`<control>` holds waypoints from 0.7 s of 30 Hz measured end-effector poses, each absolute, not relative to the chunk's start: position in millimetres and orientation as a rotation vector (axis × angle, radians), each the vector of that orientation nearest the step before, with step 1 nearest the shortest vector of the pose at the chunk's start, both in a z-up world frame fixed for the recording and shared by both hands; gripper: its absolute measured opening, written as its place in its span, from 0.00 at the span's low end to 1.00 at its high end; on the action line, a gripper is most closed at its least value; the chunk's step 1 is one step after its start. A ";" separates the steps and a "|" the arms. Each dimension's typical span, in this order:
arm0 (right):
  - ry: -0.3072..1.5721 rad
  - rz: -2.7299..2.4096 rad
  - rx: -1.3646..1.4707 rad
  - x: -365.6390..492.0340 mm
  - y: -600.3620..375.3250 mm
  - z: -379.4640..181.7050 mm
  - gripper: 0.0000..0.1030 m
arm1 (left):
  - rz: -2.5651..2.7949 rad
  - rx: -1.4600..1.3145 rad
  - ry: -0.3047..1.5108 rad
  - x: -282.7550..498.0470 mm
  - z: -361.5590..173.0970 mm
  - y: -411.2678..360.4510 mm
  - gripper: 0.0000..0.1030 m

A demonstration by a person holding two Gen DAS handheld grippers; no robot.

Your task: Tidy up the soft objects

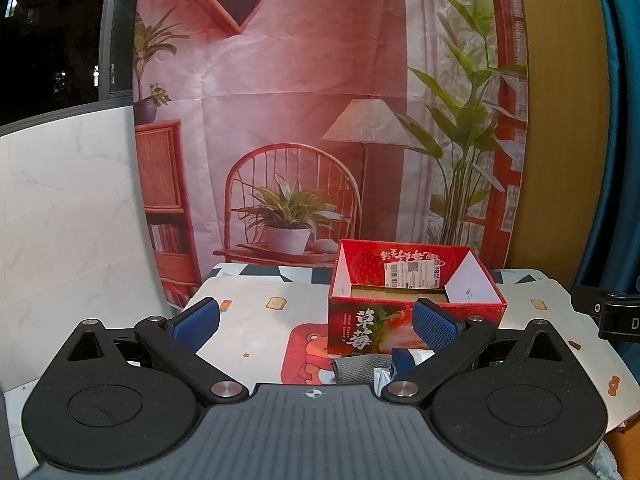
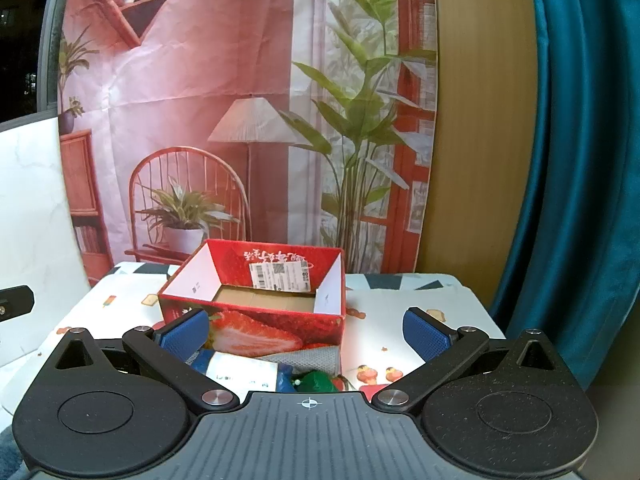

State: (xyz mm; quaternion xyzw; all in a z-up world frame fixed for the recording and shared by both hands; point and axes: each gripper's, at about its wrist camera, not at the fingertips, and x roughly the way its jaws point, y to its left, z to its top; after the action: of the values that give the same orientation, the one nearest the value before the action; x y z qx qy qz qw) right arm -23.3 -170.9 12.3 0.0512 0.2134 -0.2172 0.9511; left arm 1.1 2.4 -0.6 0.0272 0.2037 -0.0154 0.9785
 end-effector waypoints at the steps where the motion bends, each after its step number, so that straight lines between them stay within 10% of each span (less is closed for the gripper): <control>1: 0.434 -0.442 0.104 -23.2 -170.8 12.2 1.00 | -0.031 0.055 0.410 1.1 -0.7 2.4 1.00; 21: 0.438 -0.447 0.101 -22.2 -172.2 6.8 1.00 | -0.032 0.054 0.415 0.7 -3.2 2.8 1.00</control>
State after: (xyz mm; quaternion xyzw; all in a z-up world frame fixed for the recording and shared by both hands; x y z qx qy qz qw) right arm -22.2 -172.2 6.8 0.0498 0.2154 -0.2196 0.9502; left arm 0.7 2.8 -3.2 0.0266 0.2059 -0.0160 0.9781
